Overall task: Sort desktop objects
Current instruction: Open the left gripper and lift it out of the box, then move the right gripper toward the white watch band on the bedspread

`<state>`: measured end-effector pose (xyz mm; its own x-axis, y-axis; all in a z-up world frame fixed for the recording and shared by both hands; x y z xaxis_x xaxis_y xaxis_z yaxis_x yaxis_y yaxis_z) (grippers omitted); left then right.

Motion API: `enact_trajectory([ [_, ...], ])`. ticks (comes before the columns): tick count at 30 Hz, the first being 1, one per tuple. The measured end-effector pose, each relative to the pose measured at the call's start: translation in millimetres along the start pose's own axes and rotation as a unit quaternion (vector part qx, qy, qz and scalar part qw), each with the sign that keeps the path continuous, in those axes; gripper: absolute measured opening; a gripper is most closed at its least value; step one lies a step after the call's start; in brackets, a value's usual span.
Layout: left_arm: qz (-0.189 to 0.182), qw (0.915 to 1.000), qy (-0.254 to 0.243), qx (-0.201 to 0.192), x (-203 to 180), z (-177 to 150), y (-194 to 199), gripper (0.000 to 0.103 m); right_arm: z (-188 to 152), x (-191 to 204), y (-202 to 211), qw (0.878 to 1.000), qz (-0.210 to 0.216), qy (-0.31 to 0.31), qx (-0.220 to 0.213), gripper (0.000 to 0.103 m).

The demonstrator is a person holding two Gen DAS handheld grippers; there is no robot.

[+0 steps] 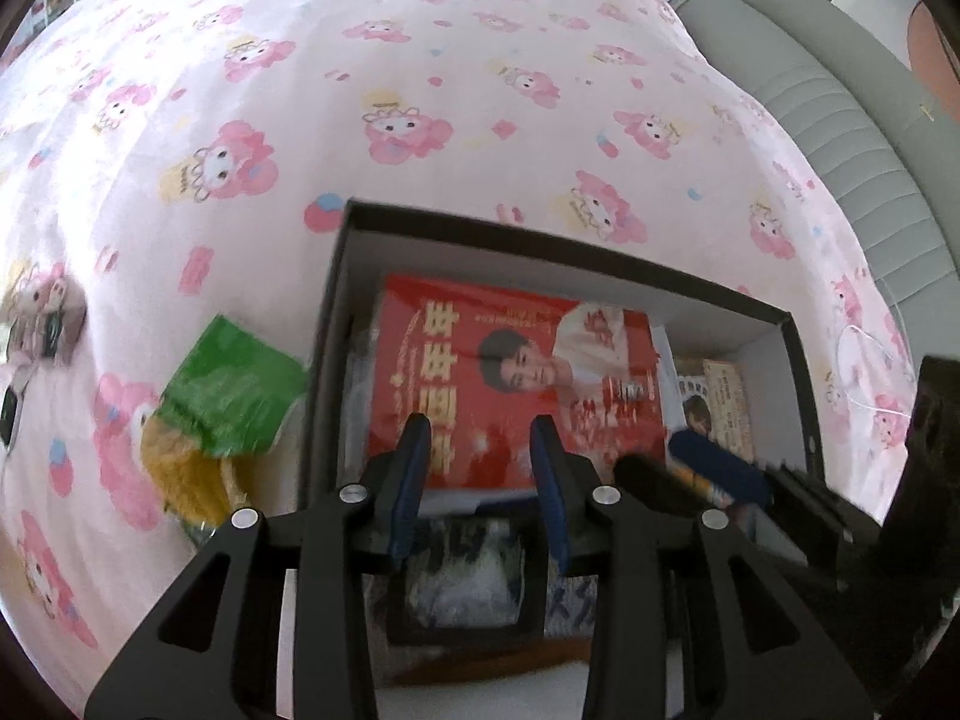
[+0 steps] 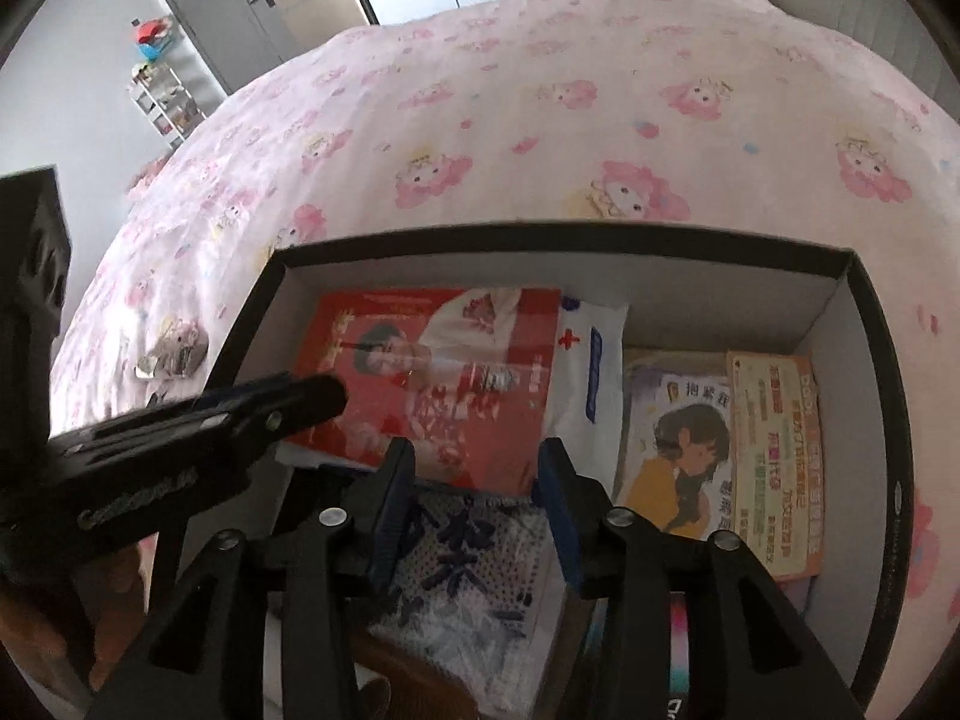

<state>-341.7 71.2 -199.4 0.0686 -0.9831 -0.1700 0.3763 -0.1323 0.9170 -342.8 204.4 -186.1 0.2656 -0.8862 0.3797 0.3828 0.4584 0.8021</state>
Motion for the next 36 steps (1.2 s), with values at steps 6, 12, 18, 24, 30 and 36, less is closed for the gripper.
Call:
enact_trajectory([
  [6,-0.01,0.9985,-0.017,-0.05,3.6,-35.8,55.5,0.033,-10.2,24.8,38.4,0.998,-0.014,0.03,-0.046,0.039],
  [12,-0.013,0.9953,-0.026,-0.093,11.3,-77.8,112.1,0.036,-47.4,63.8,78.3,0.994,-0.011,0.045,-0.096,0.039],
  [18,-0.02,0.9963,0.004,-0.083,46.5,-127.5,137.6,0.036,-92.1,104.7,93.1,0.993,0.01,0.062,-0.096,0.039],
  [24,-0.026,0.9946,0.032,-0.095,80.0,-155.5,167.0,0.036,-116.5,148.5,99.3,0.991,0.01,0.101,-0.089,0.039],
  [30,0.005,0.9919,0.018,-0.126,97.5,-179.6,199.1,0.036,-136.3,181.9,106.5,0.99,0.041,0.11,-0.083,0.039],
  [36,0.019,0.9904,0.012,-0.137,111.6,-198.8,210.0,0.036,-157.7,198.5,99.9,0.99,0.068,0.104,-0.067,0.039],
])
Point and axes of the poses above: each gripper's, at about its wrist camera, not at the fingertips, and y roughly against the way its jaws point, x to its left, z to its top, the point moved 5 cm from there along -y, roughly the way its jaws point, and after that the axes turned 11 degrees about z, right-handed, at the moved point
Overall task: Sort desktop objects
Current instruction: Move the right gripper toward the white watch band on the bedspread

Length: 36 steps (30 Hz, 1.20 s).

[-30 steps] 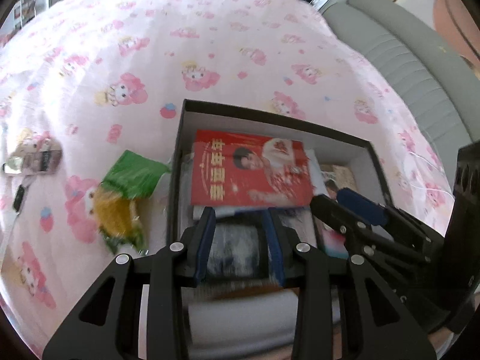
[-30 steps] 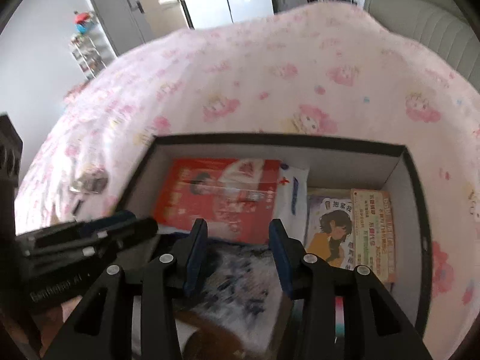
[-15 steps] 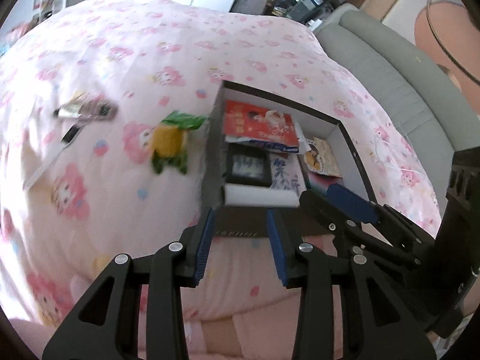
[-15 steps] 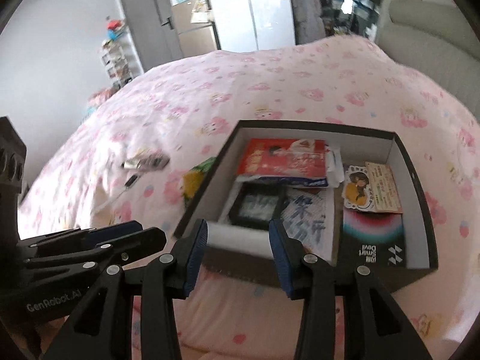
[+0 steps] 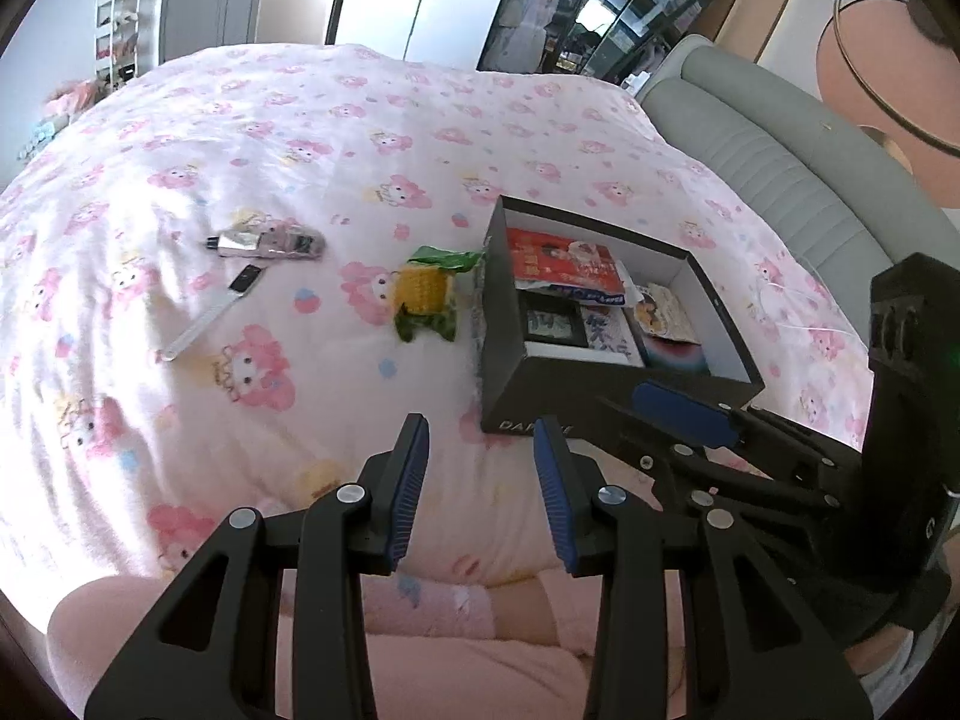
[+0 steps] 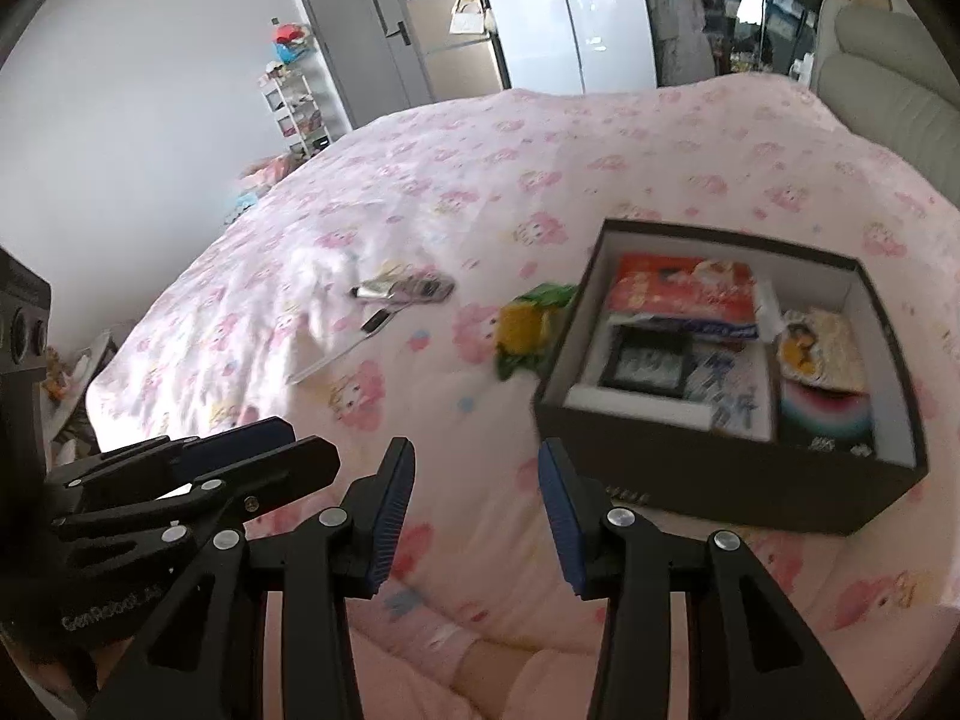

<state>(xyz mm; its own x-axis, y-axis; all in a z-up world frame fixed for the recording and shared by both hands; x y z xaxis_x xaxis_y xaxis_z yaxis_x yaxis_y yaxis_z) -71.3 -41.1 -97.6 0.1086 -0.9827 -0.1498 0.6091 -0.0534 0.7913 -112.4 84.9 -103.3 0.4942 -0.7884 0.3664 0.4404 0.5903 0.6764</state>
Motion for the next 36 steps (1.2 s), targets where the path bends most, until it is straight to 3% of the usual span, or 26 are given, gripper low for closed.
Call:
enact_trajectory([
  [7,0.003,0.9999,0.012,0.007,24.9,-13.1,-1.6,0.038,-14.1,17.6,-16.8,1.0,0.02,0.005,0.015,0.039],
  [14,0.008,0.998,0.062,0.01,59.9,-16.9,-11.5,0.041,-14.4,30.3,-41.0,0.999,0.048,-0.003,0.01,0.039],
  [22,0.022,0.9894,0.142,0.022,116.7,6.4,-28.3,0.04,14.3,61.7,-87.5,0.997,0.065,0.032,0.029,0.039],
  [25,0.042,0.9816,0.181,0.045,145.8,24.3,-43.0,0.04,30.3,71.4,-106.1,0.997,0.065,0.034,0.03,0.038],
  [28,0.062,0.9701,0.227,0.06,176.8,38.0,-60.0,0.04,42.5,76.6,-129.4,0.994,0.097,0.01,0.048,0.038],
  [33,0.116,0.9421,0.305,0.078,234.3,49.1,-96.9,0.033,45.2,82.8,-169.5,0.992,0.097,-0.001,0.083,0.038],
  [36,0.099,0.9251,0.351,0.104,256.5,32.9,-119.6,0.03,36.7,85.6,-192.9,0.988,0.108,-0.008,0.114,0.038],
])
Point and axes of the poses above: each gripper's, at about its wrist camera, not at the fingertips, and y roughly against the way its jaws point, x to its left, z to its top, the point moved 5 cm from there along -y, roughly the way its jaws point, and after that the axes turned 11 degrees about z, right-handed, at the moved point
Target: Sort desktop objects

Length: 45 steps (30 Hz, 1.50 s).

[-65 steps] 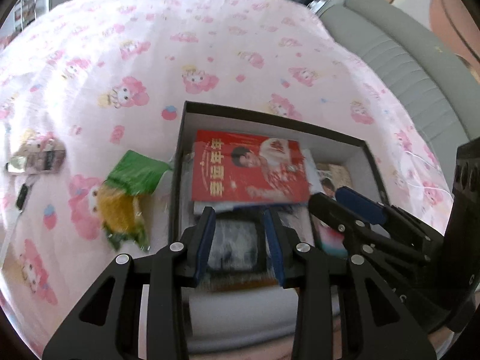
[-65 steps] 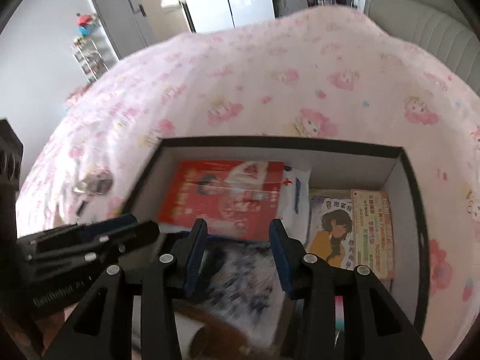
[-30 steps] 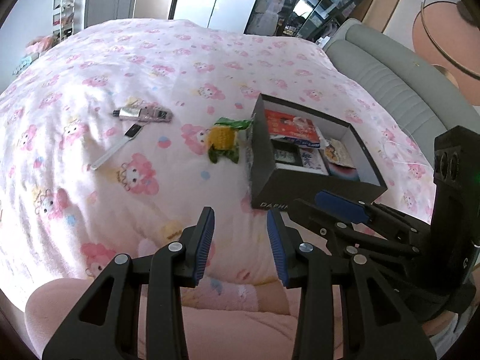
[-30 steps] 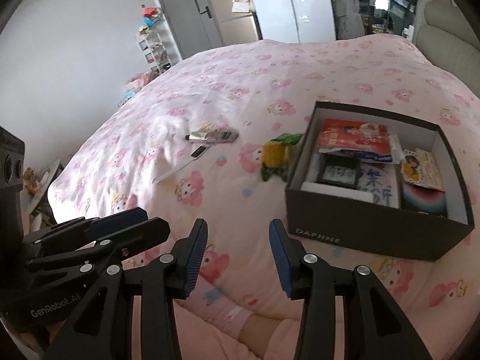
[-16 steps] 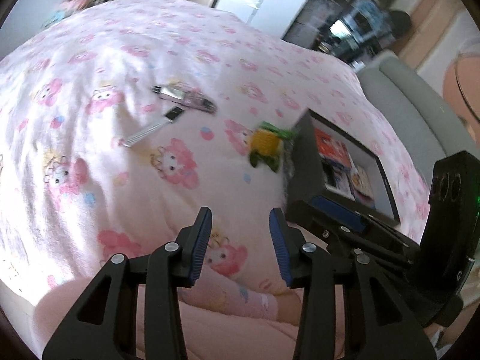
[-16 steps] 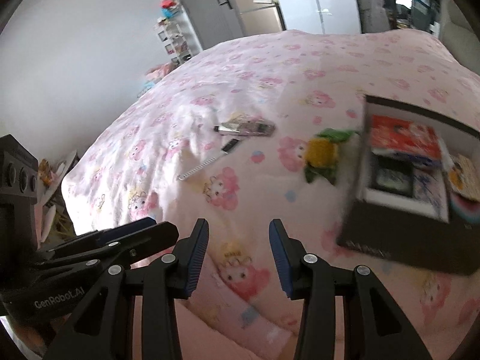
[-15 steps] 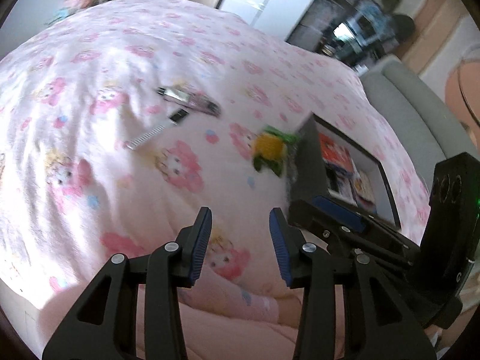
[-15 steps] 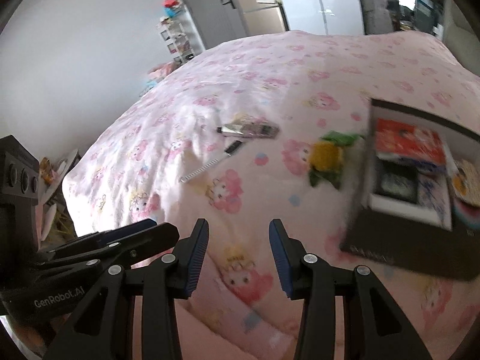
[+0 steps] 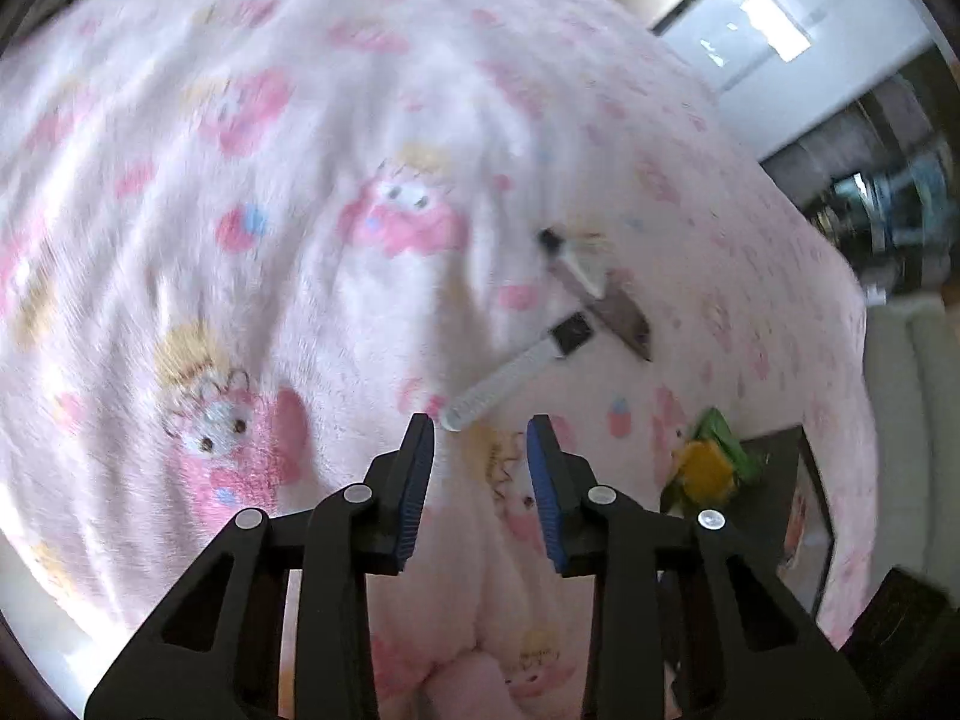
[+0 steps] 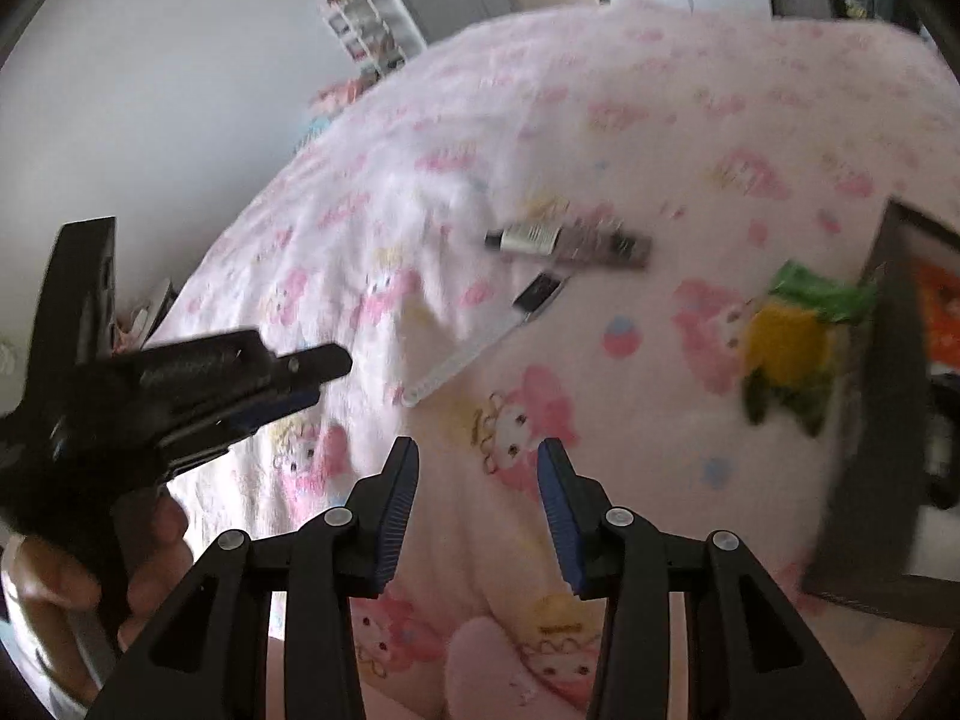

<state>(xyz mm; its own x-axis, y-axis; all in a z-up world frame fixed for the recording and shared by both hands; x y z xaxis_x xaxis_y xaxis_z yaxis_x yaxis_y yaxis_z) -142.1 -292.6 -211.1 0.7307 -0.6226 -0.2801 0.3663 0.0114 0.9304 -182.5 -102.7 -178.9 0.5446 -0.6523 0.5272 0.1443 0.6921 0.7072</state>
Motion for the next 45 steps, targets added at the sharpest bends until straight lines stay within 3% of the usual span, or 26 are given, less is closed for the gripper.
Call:
enact_trajectory([
  [1,-0.008,0.9996,0.016,0.023,6.5,-0.2,-10.6,0.025,-2.3,-0.8,-6.3,1.0,0.003,0.002,0.008,0.038],
  [3,-0.026,0.9977,0.039,0.05,15.3,1.5,-24.1,0.025,-6.3,-5.0,-18.7,1.0,0.001,0.007,0.024,0.038],
  [5,-0.027,0.9967,0.052,0.056,20.0,2.6,-27.5,0.025,-5.3,-12.3,-28.3,0.999,-0.002,-0.003,0.032,0.038],
  [10,-0.01,0.9978,0.04,0.053,11.9,0.9,-31.9,0.025,8.6,-21.9,-61.9,0.997,0.032,-0.051,0.038,0.038],
  [15,0.026,0.9973,0.066,0.016,28.3,11.4,-28.6,0.025,16.8,-26.2,-104.9,0.992,0.051,-0.098,0.059,0.038],
  [20,0.031,0.9971,0.059,0.037,26.1,10.0,-44.5,0.025,20.7,-29.6,-140.4,0.988,0.061,-0.117,0.078,0.038],
  [21,0.037,0.9973,0.053,0.035,24.1,10.4,-45.8,0.025,21.4,-28.8,-143.4,0.988,0.064,-0.113,0.078,0.036],
  [22,0.043,0.9975,0.046,0.032,21.9,10.9,-46.4,0.025,22.0,-27.9,-145.7,0.989,0.066,-0.107,0.077,0.021],
  [23,0.048,0.9978,0.039,0.026,18.9,11.6,-45.2,0.025,21.9,-26.1,-145.0,0.99,0.065,-0.097,0.075,0.012],
  [25,0.05,0.9982,0.025,0.022,13.3,10.8,-43.9,0.025,21.5,-23.6,-139.3,0.992,0.063,-0.084,0.066,0.006],
  [28,0.039,0.9986,0.014,0.033,6.5,6.7,-44.6,0.025,19.3,-23.9,-124.5,0.994,0.06,-0.076,0.052,0.002],
  [31,0.01,0.9987,0.025,0.044,1.4,0.2,-39.2,0.025,13.5,-22.2,-103.2,0.996,0.048,-0.057,0.044,0.002],
  [35,0.009,0.9998,0.002,0.016,-14.6,-8.4,-21.9,0.025,-2.3,-30.1,-65.3,0.998,0.034,-0.04,0.031,0.002],
  [38,-0.005,0.9992,-0.014,0.036,-30.5,-23.6,-25.4,0.025,-19.7,-47.1,-38.0,0.998,0.038,-0.053,0.026,0.0],
  [43,0.003,0.9957,-0.062,0.068,-64.8,-48.7,-41.2,0.025,-50.0,-60.8,-2.7,0.998,0.027,-0.046,0.027,0.0],
  [45,0.025,0.9954,-0.063,0.067,-61.3,-46.7,-41.9,0.026,-56.6,-64.3,6.3,0.999,0.017,-0.042,0.025,0.0],
])
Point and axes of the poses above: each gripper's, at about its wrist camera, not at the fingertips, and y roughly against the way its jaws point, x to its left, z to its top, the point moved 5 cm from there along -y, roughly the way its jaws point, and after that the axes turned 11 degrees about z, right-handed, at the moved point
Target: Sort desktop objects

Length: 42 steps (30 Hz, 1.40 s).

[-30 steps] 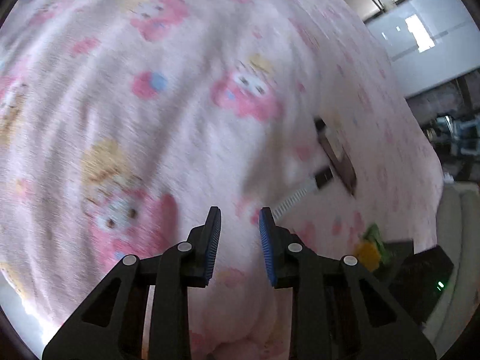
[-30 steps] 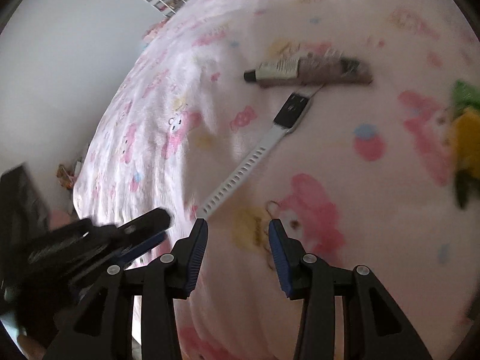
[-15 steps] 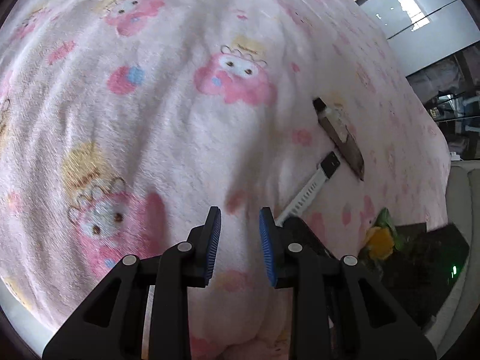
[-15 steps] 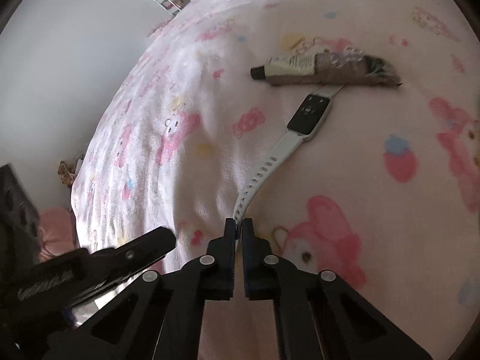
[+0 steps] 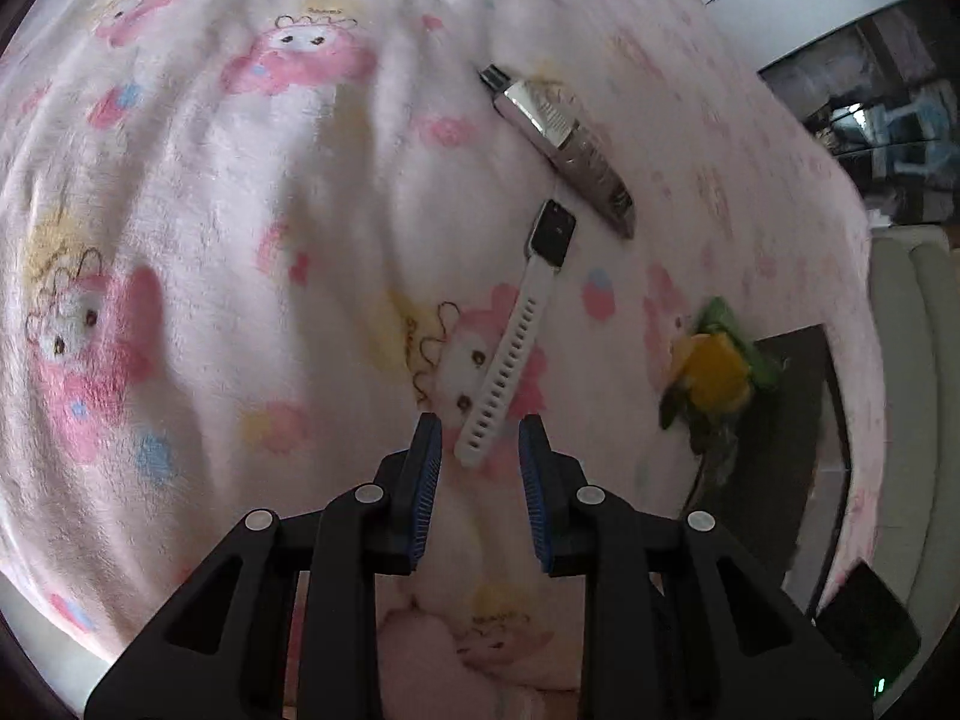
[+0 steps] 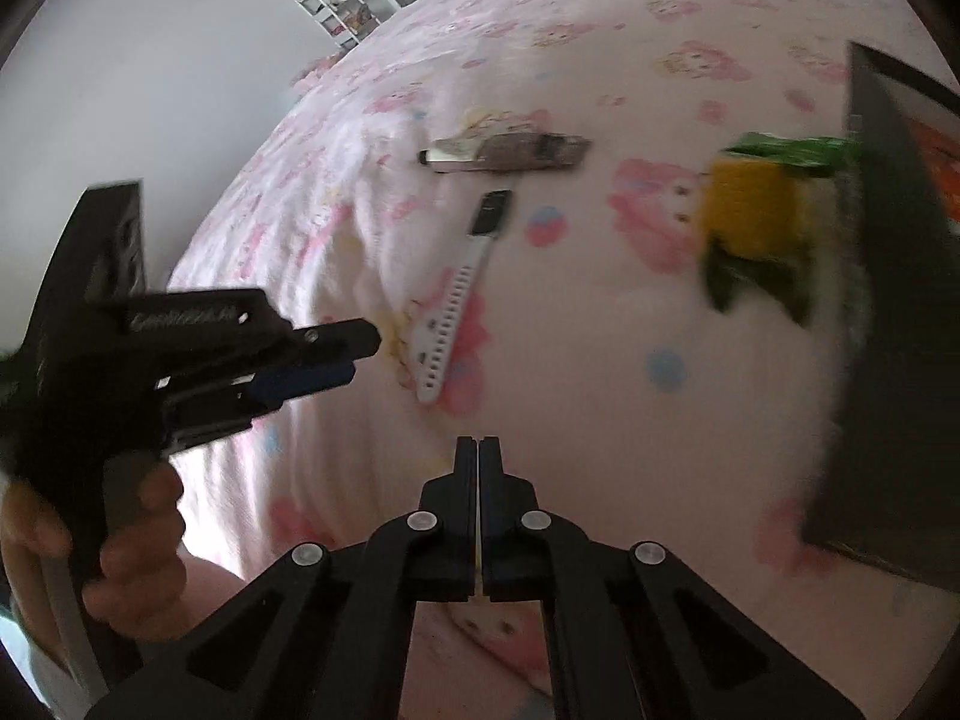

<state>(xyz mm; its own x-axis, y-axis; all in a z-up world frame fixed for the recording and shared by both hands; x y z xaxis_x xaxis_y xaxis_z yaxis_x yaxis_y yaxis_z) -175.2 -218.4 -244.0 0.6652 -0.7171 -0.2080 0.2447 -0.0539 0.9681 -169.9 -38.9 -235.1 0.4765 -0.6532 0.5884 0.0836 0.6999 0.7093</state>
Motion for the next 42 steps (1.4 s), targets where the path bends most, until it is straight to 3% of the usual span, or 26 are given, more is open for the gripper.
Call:
enact_trajectory([
  [2,0.0,0.9998,0.012,0.016,4.7,0.4,-7.3,0.027,-2.4,-2.8,6.2,1.0,0.001,0.0,-0.002,0.0],
  [5,-0.029,0.9949,0.052,0.081,12.1,-5.9,-30.1,0.029,-1.2,-4.0,3.7,1.0,0.008,-0.002,0.001,0.0],
  [7,-0.041,0.9928,0.068,0.09,15.7,-7.3,-32.1,0.029,3.6,-6.2,0.8,1.0,0.011,-0.007,0.004,0.0],
  [12,-0.05,0.9952,0.073,0.043,10.6,5.6,-22.0,0.029,24.6,8.1,-19.4,1.0,0.029,0.0,0.006,0.0],
  [16,-0.075,0.9913,0.084,0.069,7.1,6.5,-39.4,0.028,34.6,9.6,-43.4,0.999,0.017,0.0,0.031,0.002],
  [22,-0.078,0.9885,0.095,0.089,14.6,7.9,-52.3,0.027,37.4,-5.9,-74.9,0.998,0.003,-0.016,0.061,0.01],
  [27,-0.05,0.9941,0.052,0.081,5.4,2.7,-50.3,0.008,34.4,-15.0,-88.4,0.997,0.022,-0.039,0.062,0.011],
  [31,-0.07,0.9921,0.049,0.091,3.7,-5.2,-44.6,0.002,30.3,-15.6,-72.9,0.998,0.025,-0.041,0.045,0.011],
  [36,-0.096,0.9887,-0.008,0.115,-18.4,-38.9,-29.6,0.0,12.2,-23.1,-38.2,0.999,-0.006,-0.027,0.045,0.011],
  [40,-0.098,0.9899,-0.022,0.1,-22.2,-44.7,-13.4,0.0,0.7,-34.0,-10.2,0.998,-0.052,-0.007,0.036,0.011],
  [42,-0.106,0.9904,-0.015,0.087,-19.3,-38.4,-5.3,0.0,-0.8,-38.1,-2.2,0.998,-0.05,-0.018,0.03,0.011],
])
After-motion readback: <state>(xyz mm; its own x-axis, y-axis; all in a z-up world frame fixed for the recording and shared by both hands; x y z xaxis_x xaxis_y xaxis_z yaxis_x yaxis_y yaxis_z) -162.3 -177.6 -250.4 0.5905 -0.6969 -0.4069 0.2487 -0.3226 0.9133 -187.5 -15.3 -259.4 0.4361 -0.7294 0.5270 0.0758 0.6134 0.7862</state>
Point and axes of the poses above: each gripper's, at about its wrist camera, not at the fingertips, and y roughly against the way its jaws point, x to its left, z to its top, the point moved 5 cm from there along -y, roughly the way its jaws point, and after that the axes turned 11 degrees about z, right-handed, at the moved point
